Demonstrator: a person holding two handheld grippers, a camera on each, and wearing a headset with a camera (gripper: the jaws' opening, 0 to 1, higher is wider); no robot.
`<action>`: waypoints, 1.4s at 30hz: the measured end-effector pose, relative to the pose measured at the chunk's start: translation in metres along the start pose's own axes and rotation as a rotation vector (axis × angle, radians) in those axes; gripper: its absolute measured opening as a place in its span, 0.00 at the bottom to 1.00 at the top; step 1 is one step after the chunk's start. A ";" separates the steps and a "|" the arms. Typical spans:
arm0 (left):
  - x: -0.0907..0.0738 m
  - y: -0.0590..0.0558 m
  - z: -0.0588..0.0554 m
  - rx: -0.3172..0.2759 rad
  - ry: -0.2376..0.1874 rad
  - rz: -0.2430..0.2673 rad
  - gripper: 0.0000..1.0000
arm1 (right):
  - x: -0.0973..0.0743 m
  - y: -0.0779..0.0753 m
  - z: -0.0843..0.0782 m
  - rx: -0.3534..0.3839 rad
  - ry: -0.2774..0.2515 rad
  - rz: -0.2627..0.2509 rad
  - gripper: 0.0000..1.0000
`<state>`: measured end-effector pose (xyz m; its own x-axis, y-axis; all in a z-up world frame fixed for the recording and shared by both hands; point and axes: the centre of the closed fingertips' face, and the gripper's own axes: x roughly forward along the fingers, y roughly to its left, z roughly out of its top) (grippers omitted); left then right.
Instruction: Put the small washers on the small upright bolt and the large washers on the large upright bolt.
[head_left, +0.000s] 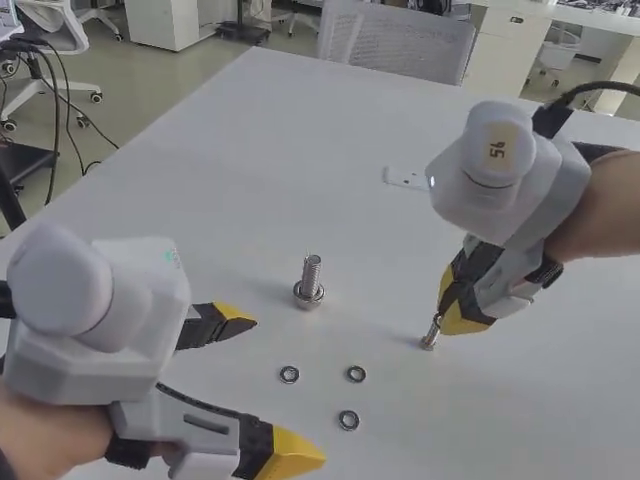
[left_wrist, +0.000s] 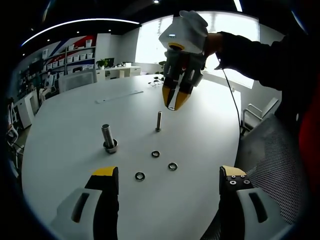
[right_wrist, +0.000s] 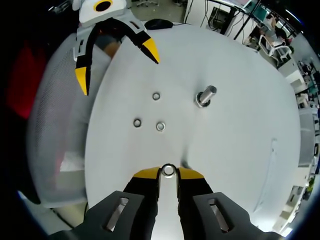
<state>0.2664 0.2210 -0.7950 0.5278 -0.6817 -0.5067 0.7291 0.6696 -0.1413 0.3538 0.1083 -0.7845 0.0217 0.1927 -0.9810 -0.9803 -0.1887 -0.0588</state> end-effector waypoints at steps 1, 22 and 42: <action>0.000 0.000 0.000 -0.001 0.000 0.000 0.82 | -0.003 -0.002 -0.001 0.006 -0.001 -0.004 0.14; 0.001 0.002 -0.002 -0.007 0.007 0.002 0.82 | 0.007 -0.033 -0.009 0.030 0.005 -0.033 0.14; 0.001 0.002 -0.004 -0.012 0.011 0.008 0.83 | 0.027 -0.034 -0.017 0.039 0.025 -0.008 0.14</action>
<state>0.2664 0.2234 -0.7992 0.5284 -0.6733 -0.5172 0.7200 0.6782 -0.1473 0.3908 0.1038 -0.8124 0.0343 0.1698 -0.9849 -0.9870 -0.1493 -0.0601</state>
